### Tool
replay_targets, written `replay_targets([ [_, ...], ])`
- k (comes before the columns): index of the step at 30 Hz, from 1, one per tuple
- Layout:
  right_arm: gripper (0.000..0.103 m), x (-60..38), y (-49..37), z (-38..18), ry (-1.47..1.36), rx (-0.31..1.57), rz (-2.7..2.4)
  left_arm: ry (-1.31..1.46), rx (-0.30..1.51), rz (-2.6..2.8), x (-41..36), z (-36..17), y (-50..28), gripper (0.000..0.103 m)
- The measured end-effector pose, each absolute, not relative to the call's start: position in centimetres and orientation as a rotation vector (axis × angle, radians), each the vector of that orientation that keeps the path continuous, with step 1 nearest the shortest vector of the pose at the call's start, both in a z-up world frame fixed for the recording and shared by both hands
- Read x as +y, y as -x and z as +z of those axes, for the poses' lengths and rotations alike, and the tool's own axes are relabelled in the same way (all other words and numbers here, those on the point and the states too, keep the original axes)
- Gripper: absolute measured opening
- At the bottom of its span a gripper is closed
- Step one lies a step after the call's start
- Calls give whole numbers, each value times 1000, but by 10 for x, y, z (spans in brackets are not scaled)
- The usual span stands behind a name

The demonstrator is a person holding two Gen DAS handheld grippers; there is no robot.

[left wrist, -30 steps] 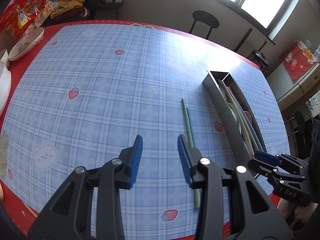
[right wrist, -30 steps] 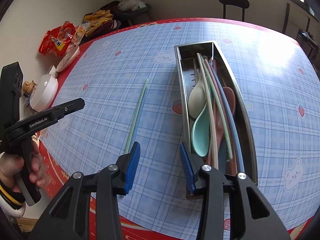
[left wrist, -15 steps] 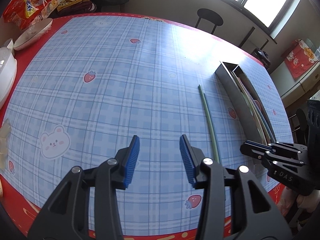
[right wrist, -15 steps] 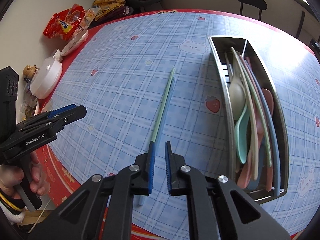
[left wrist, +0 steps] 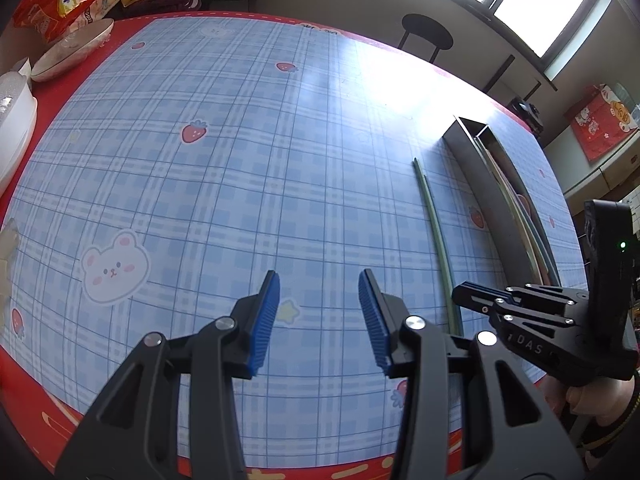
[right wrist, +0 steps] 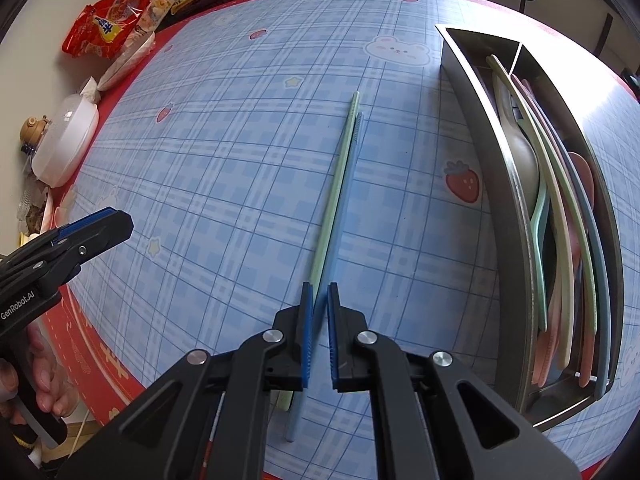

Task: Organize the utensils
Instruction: 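Move both open grippers back over the remaining loose chopsticks, then grasp a green chopstick with the left gripper while the right gripper grasps a blue chopstick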

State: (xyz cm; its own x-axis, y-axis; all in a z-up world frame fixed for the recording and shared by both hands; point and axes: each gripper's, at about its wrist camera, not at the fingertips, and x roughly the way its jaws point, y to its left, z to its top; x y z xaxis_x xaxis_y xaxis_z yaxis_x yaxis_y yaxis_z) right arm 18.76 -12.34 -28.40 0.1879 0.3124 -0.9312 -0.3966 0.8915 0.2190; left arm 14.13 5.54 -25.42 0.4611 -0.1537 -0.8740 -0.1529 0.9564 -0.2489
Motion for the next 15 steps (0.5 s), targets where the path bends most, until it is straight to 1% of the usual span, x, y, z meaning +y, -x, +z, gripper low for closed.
replay_targets([
  [15, 7, -124, -182, -286, 136, 1285, 460, 321, 1105, -34, 49, -258, -140, 42],
])
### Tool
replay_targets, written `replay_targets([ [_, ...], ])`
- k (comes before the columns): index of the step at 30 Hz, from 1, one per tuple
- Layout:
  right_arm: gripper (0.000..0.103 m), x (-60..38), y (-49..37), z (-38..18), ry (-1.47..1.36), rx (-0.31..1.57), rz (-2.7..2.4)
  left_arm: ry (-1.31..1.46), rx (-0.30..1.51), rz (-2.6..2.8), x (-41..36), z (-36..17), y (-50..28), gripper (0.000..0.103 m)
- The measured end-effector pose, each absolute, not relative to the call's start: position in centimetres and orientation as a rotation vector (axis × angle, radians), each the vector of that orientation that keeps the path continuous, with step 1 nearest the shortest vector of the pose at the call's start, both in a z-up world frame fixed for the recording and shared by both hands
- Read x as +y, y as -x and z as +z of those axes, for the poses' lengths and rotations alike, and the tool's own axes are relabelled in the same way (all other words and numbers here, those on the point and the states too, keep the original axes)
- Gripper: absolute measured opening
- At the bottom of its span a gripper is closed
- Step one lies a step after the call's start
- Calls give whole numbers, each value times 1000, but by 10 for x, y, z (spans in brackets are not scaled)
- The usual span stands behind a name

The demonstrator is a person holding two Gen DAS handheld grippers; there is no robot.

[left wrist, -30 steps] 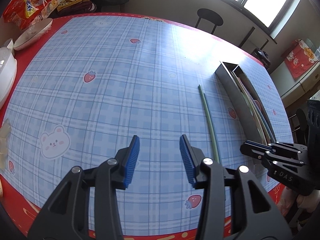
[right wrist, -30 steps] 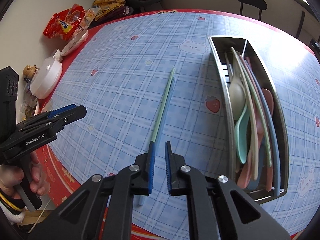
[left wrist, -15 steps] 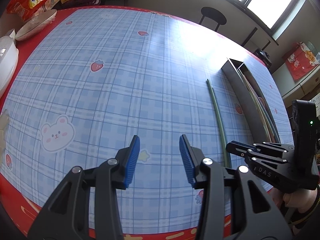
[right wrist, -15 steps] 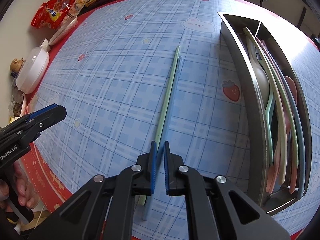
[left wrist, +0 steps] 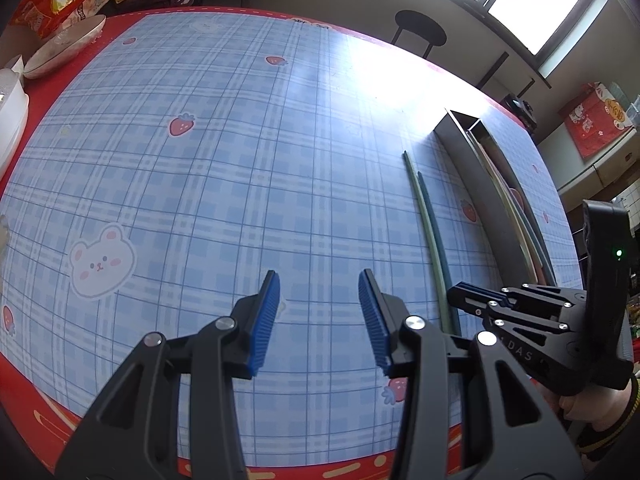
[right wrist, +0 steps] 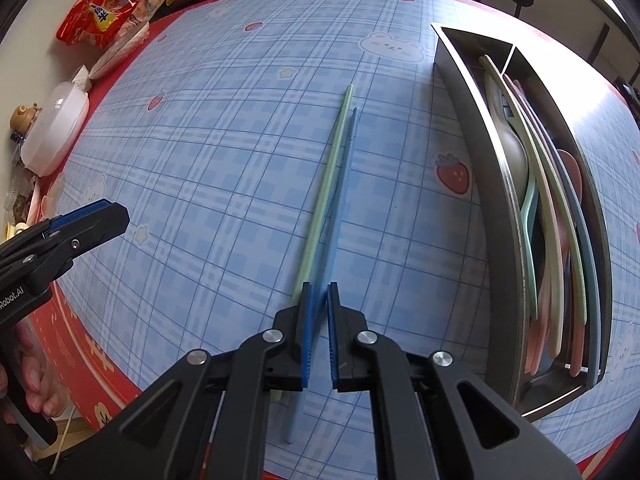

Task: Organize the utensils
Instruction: 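Grasp a green chopstick with the left gripper while the right gripper grasps a blue chopstick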

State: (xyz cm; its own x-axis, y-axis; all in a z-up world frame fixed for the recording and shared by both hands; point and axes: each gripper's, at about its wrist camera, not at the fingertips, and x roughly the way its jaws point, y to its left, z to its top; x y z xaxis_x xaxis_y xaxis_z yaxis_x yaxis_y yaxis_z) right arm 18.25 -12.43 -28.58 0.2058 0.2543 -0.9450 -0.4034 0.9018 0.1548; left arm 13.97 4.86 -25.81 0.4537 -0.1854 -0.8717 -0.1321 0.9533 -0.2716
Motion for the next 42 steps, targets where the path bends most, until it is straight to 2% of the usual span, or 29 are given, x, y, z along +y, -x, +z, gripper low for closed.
replay_targets([
  [10, 6, -146, -181, -287, 114, 1280, 408, 327, 1122, -134, 24, -267, -152, 42],
  [12, 6, -150, -178, -287, 103, 1280, 400, 321, 1123, -188, 10, -270, -159, 38],
  [13, 6, -152, -178, -287, 90, 1283, 396, 321, 1127, -213, 3, -272, -163, 30],
  [14, 6, -154, -177, -287, 75, 1285, 390, 325, 1134, -238, -3, -274, -167, 29],
  [32, 6, -167, -165, -286, 71, 1274, 403, 279, 1211, -293, -59, -296, -228, 29],
  [37, 6, -166, -163, -286, 72, 1273, 405, 276, 1209, -280, -62, -302, -234, 22],
  [38, 6, -165, -163, -286, 74, 1274, 404, 258, 1211, -268, -60, -303, -234, 13],
  [39, 6, -166, -162, -286, 77, 1274, 403, 247, 1211, -261, -59, -303, -232, 11],
  [42, 6, -165, -163, -286, 75, 1278, 400, 239, 1208, -254, -53, -302, -231, 10],
])
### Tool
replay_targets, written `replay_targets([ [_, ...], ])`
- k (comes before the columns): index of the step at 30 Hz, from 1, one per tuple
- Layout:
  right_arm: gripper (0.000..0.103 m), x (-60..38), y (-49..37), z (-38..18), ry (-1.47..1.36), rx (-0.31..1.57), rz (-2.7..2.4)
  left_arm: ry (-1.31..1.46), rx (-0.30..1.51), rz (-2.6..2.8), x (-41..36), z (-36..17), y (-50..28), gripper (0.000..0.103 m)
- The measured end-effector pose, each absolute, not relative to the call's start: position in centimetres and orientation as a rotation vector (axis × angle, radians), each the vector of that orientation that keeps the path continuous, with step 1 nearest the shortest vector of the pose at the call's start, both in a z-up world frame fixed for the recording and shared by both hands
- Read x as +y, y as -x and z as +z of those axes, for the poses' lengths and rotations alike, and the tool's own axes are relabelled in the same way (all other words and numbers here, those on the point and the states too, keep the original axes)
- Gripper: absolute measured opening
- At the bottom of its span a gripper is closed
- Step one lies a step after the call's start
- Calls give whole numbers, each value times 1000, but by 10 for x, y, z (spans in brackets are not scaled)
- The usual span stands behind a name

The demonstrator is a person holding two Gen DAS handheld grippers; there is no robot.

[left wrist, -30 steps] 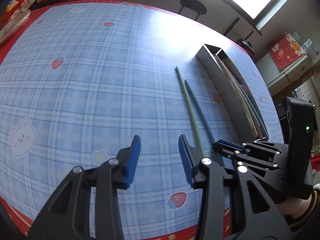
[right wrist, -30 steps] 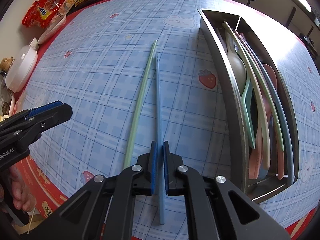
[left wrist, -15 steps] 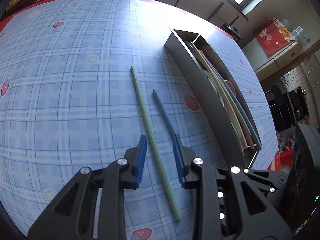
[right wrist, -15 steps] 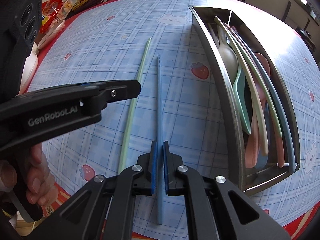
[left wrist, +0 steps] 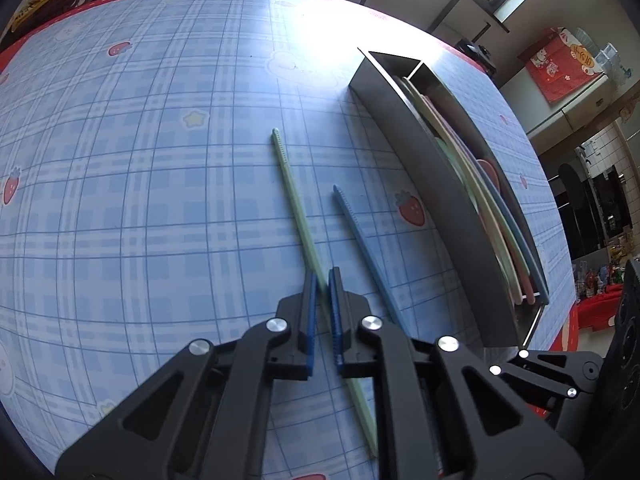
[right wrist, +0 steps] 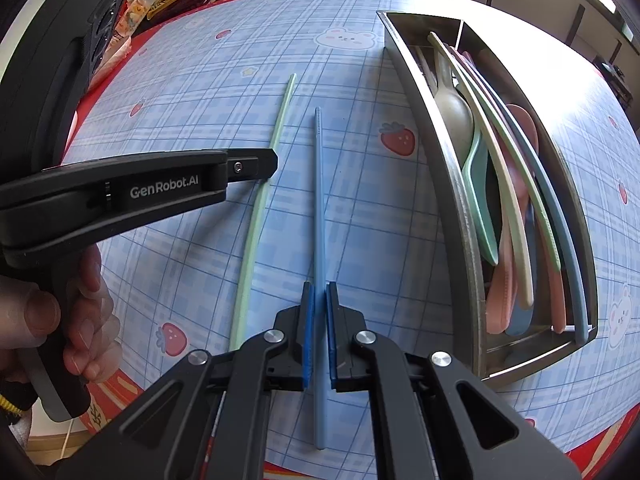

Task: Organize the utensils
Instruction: 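Grasp a green chopstick with the left gripper while the right gripper grasps a blue chopstick, then lift the green chopstick with the left gripper while the right gripper lifts the blue chopstick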

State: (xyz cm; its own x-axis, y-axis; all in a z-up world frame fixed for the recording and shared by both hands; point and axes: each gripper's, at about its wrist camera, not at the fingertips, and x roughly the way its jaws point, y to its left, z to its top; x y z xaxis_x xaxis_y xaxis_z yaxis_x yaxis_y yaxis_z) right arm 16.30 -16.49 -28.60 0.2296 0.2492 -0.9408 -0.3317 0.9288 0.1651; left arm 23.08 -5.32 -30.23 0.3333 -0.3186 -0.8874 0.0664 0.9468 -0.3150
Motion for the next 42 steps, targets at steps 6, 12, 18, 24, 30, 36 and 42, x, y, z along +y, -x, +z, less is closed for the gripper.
replay_targets([
  [6, 6, -163, -168, -287, 65, 1288, 392, 196, 1212, -215, -29, -299, -220, 10],
  [12, 6, -160, -174, -288, 65, 1291, 380, 151, 1221, -208, 1, -298, -197, 15],
  [18, 6, -158, -178, -289, 57, 1291, 376, 104, 1200, -185, 18, -297, -167, 17],
  [24, 6, -161, -177, -290, 46, 1285, 379, 224, 1187, -121, 37, -299, -143, 17],
  [30, 6, -163, -176, -290, 33, 1275, 377, 301, 1150, -36, 38, -299, -114, 16],
  [36, 6, -164, -174, -289, 49, 1269, 392, 194, 1136, 2, 25, -296, -109, 16],
  [42, 6, -158, -177, -288, 108, 1285, 415, 207, 1135, -9, 27, -294, -107, 16],
])
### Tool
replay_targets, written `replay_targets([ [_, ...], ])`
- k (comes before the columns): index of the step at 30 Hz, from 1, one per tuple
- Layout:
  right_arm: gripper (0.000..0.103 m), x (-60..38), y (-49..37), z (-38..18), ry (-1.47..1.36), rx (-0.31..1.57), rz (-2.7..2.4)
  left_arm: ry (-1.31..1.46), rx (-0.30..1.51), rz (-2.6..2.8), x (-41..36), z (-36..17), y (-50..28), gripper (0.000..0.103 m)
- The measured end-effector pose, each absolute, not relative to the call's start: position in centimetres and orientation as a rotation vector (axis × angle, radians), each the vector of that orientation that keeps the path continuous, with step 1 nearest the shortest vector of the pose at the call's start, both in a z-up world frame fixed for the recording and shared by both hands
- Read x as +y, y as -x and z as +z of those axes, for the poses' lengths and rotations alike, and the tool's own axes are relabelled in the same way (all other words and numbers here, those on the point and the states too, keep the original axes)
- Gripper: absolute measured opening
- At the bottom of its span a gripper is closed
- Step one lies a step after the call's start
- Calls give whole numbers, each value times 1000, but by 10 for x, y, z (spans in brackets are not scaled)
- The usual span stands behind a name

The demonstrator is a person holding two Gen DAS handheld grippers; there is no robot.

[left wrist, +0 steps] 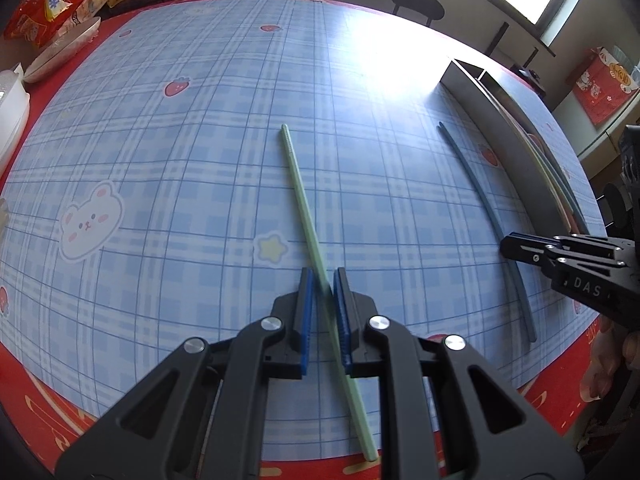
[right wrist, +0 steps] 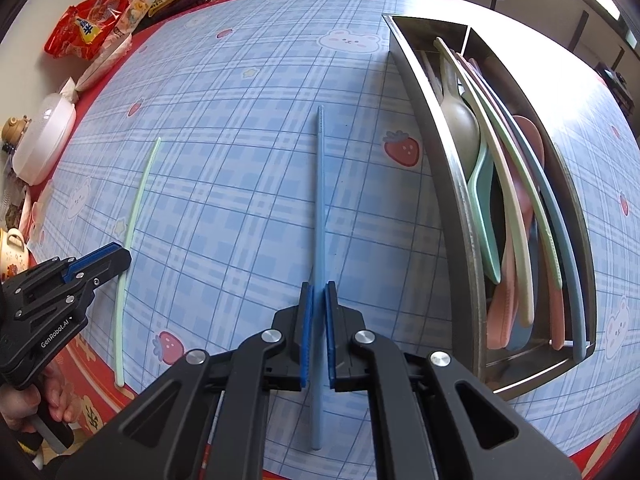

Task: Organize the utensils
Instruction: 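Lift the green chopstick with the left gripper while the right gripper lifts the blue chopstick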

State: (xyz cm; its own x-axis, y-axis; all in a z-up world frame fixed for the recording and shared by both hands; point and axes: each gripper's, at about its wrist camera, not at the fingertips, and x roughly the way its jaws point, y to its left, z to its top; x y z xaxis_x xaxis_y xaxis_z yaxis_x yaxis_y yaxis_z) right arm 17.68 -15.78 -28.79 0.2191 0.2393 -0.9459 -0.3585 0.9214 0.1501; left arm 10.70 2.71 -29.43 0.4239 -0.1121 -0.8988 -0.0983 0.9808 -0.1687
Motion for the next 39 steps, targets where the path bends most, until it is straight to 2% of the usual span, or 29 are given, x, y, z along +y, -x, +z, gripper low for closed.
replay_targets([
  [6, 6, -150, -182, -288, 167, 1307, 424, 214, 1128, -5, 26, -295, -108, 16],
  [11, 5, -139, -183, -288, 257, 1316, 445, 209, 1131, -48, 32, -296, -108, 11],
  [19, 6, -136, -183, -287, 329, 1312, 513, 107, 1149, -186, 36, -296, -111, 10],
  [39, 6, -122, -173, -285, 418, 1290, 536, 94, 1147, -191, 35, -297, -112, 11],
])
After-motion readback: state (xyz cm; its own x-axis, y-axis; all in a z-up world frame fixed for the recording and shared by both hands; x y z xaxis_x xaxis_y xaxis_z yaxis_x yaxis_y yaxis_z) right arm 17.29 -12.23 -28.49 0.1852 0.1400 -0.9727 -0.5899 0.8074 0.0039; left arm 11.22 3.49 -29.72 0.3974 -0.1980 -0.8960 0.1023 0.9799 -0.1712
